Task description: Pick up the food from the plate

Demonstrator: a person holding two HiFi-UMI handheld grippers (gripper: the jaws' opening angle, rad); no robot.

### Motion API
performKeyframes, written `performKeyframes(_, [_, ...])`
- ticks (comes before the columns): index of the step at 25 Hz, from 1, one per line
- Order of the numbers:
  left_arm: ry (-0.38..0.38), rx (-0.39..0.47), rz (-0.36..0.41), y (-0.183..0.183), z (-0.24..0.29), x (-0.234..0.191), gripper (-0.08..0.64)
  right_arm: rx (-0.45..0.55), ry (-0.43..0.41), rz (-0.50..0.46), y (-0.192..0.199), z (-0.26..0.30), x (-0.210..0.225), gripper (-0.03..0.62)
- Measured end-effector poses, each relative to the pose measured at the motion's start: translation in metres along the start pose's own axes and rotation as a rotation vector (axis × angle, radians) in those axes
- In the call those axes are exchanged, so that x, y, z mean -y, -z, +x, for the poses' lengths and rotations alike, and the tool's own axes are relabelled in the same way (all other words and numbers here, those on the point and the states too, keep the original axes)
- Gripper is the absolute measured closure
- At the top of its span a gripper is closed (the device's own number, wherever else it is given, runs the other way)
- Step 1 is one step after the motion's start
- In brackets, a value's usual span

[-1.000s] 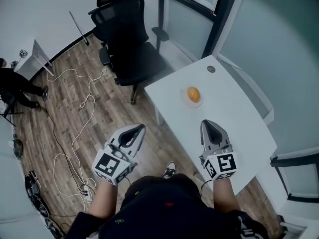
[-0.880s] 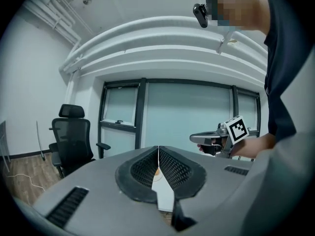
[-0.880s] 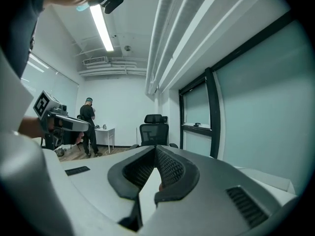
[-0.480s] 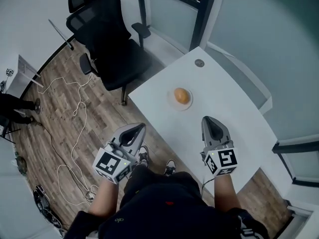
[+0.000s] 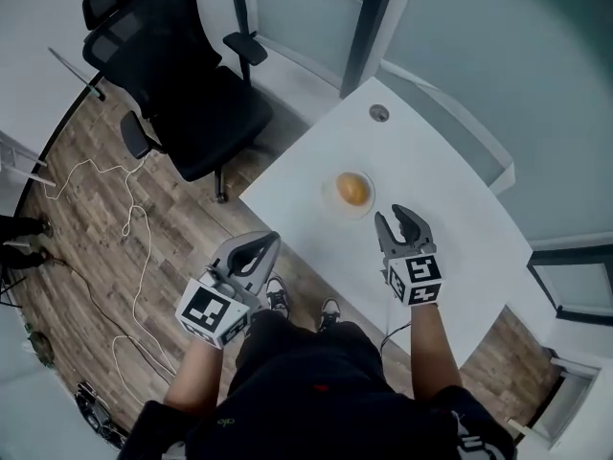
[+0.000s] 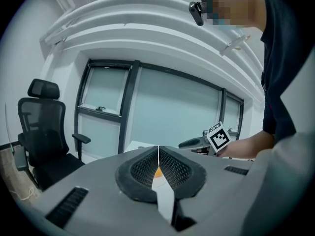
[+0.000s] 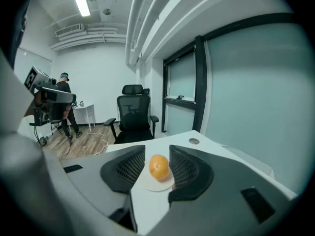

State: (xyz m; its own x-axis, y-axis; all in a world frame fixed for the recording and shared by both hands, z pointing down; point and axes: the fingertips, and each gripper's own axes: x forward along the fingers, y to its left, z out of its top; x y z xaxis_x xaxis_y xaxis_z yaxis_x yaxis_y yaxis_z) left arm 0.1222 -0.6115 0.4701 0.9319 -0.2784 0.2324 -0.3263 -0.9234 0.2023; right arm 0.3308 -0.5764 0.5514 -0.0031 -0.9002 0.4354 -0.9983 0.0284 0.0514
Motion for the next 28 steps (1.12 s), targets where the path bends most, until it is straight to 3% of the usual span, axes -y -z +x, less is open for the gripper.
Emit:
performKeyframes(4, [-0.006, -0.015, -0.037, 0.016, -0.002, -0.030, 0.537, -0.092, -0.032, 0.001, 0.022, 0.050, -0.005, 0.359])
performKeyframes(10, [-0.016, -0.045, -0.078, 0.036, -0.003, -0.050, 0.537, -0.258, -0.070, -0.019, 0.070, 0.122, -0.004, 0.249])
performKeyframes(18, [-0.022, -0.088, -0.099, 0.052, -0.003, -0.055, 0.537, -0.448, -0.129, -0.053, 0.126, 0.178, 0.001, 0.233])
performKeyframes(22, [-0.027, -0.094, -0.095, 0.052, -0.006, -0.056, 0.537, -0.405, -0.107, -0.080, 0.117, 0.172, 0.001, 0.235])
performKeyframes(28, [-0.011, -0.066, -0.068, 0.031, -0.006, -0.041, 0.537, -0.198, -0.083, -0.050, 0.051, 0.127, -0.009, 0.235])
